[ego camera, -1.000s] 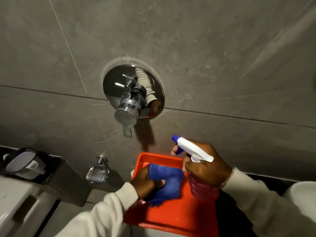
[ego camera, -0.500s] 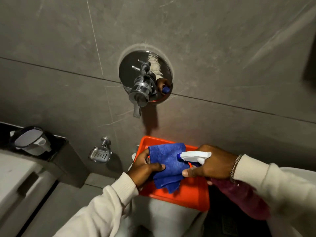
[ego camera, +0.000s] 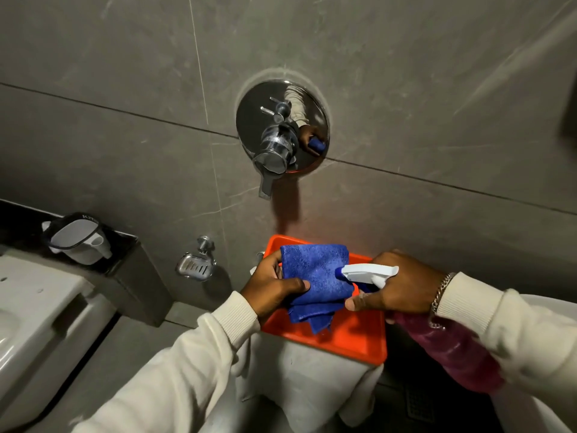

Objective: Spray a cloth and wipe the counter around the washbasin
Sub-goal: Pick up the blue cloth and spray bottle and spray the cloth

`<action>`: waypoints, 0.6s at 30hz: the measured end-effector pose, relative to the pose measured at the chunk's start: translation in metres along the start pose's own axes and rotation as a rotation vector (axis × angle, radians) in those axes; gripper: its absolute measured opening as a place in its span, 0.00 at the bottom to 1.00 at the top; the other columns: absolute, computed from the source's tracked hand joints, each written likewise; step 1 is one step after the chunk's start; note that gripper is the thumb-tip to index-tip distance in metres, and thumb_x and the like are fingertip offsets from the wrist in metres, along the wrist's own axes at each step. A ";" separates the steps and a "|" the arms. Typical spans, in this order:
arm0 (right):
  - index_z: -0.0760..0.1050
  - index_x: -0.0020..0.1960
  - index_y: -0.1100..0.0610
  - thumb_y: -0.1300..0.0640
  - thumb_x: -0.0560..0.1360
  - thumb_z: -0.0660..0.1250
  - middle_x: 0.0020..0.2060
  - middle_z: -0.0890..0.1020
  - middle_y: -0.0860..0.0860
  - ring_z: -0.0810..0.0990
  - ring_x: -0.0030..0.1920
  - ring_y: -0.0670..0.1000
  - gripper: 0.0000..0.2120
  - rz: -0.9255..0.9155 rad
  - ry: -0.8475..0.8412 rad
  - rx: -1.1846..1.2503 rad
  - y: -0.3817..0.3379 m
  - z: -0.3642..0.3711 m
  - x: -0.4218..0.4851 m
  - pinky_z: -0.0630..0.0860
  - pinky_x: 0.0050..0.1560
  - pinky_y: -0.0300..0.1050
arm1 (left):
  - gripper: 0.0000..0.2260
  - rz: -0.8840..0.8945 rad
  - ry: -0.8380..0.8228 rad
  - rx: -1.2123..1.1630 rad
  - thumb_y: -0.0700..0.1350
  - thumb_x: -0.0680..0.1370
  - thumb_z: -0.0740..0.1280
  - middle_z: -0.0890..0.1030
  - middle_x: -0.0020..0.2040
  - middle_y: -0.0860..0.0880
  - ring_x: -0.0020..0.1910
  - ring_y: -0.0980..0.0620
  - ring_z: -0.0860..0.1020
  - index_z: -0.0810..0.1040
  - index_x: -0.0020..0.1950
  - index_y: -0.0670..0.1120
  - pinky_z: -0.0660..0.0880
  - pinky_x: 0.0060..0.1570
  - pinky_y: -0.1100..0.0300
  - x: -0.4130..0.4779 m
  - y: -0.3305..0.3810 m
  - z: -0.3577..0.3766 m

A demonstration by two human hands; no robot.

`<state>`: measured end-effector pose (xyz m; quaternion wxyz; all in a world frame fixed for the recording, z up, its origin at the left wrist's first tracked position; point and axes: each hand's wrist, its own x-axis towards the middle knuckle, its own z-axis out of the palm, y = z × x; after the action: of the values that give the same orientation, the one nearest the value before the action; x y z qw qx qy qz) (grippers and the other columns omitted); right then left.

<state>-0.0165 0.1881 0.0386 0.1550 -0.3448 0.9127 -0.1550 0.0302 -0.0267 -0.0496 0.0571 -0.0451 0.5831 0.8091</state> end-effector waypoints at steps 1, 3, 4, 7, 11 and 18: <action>0.66 0.29 0.52 0.40 0.65 0.74 0.22 0.67 0.50 0.64 0.24 0.47 0.22 0.009 0.004 0.011 0.001 0.001 0.000 0.63 0.28 0.39 | 0.27 0.003 -0.001 0.005 0.42 0.54 0.74 0.81 0.47 0.43 0.46 0.46 0.79 0.75 0.52 0.43 0.77 0.50 0.53 0.000 0.001 0.000; 0.66 0.31 0.57 0.38 0.63 0.74 0.23 0.67 0.52 0.64 0.25 0.47 0.26 0.026 0.009 -0.020 0.002 0.001 0.000 0.64 0.29 0.43 | 0.28 0.006 0.001 0.012 0.42 0.54 0.73 0.81 0.46 0.44 0.45 0.48 0.80 0.75 0.53 0.43 0.78 0.48 0.56 -0.001 0.003 0.000; 0.67 0.32 0.58 0.38 0.63 0.74 0.24 0.68 0.53 0.64 0.25 0.47 0.26 0.032 0.016 -0.031 0.002 0.000 -0.001 0.64 0.30 0.43 | 0.28 0.006 0.001 0.015 0.42 0.54 0.73 0.81 0.46 0.44 0.45 0.48 0.80 0.75 0.53 0.43 0.78 0.48 0.56 -0.001 0.003 0.000; 0.67 0.33 0.55 0.40 0.63 0.76 0.25 0.71 0.56 0.65 0.26 0.46 0.23 0.028 0.029 0.002 0.001 -0.004 -0.003 0.65 0.30 0.44 | 0.28 0.007 -0.002 0.015 0.42 0.53 0.73 0.81 0.46 0.44 0.44 0.48 0.80 0.75 0.53 0.43 0.78 0.48 0.56 -0.003 0.004 0.000; 0.67 0.27 0.49 0.42 0.64 0.76 0.21 0.67 0.49 0.64 0.24 0.47 0.20 0.037 0.052 0.027 0.007 -0.001 -0.003 0.62 0.27 0.37 | 0.27 0.007 0.006 0.006 0.41 0.53 0.73 0.81 0.45 0.44 0.44 0.48 0.80 0.75 0.52 0.43 0.78 0.48 0.55 -0.004 0.007 0.000; 0.79 0.54 0.42 0.55 0.67 0.76 0.25 0.77 0.44 0.77 0.27 0.38 0.18 0.093 0.284 0.226 0.026 0.001 0.003 0.75 0.36 0.39 | 0.19 -0.016 0.082 0.036 0.33 0.58 0.70 0.83 0.39 0.50 0.40 0.51 0.81 0.76 0.48 0.46 0.79 0.41 0.58 -0.008 0.008 -0.008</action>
<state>-0.0333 0.2041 0.0272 0.0693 -0.2573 0.9172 -0.2963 0.0372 -0.0374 -0.0439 0.0407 -0.0818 0.5990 0.7955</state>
